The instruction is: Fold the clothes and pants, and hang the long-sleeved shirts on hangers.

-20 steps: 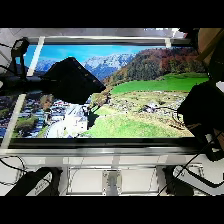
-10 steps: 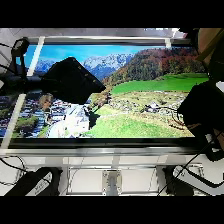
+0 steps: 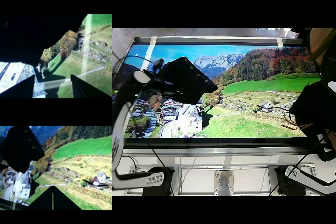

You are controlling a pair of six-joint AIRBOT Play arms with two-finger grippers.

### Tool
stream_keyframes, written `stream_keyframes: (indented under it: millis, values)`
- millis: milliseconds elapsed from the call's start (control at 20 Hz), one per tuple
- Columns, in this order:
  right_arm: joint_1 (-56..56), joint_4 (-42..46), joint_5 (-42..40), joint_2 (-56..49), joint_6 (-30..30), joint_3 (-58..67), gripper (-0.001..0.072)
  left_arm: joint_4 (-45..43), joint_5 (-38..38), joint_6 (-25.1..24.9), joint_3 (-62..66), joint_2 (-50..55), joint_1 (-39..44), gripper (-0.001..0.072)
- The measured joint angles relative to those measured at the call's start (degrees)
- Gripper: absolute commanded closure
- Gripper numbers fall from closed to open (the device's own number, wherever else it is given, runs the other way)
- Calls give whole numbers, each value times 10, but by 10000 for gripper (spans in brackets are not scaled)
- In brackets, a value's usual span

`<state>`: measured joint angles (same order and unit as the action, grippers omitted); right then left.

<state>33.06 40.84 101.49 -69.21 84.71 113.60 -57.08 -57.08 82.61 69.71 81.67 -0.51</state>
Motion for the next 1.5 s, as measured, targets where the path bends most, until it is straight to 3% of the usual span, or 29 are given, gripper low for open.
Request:
stream_keyframes:
  millis: [250,650,1200,1250,1350,1400,1500]
  values:
    - [0,0,-4,-14,-1,0,695,40,25,6,0,83,-10,124]
    - [-14,1,-7,-41,-4,-1,694,52,-2,32,-34,105,-36,126]
    - [-171,85,-46,-85,-31,-1,694,139,137,60,-60,125,-18,127]
    - [-179,91,-52,-86,-31,-1,695,144,144,60,-60,129,-15,156]
    - [-189,103,-63,-87,-33,0,694,151,156,60,-60,135,-11,579]
    - [-191,107,-69,-88,-33,-1,695,152,161,60,-60,138,-10,686]
    - [-196,112,-77,-88,-33,-1,695,156,168,60,-60,141,-9,687]
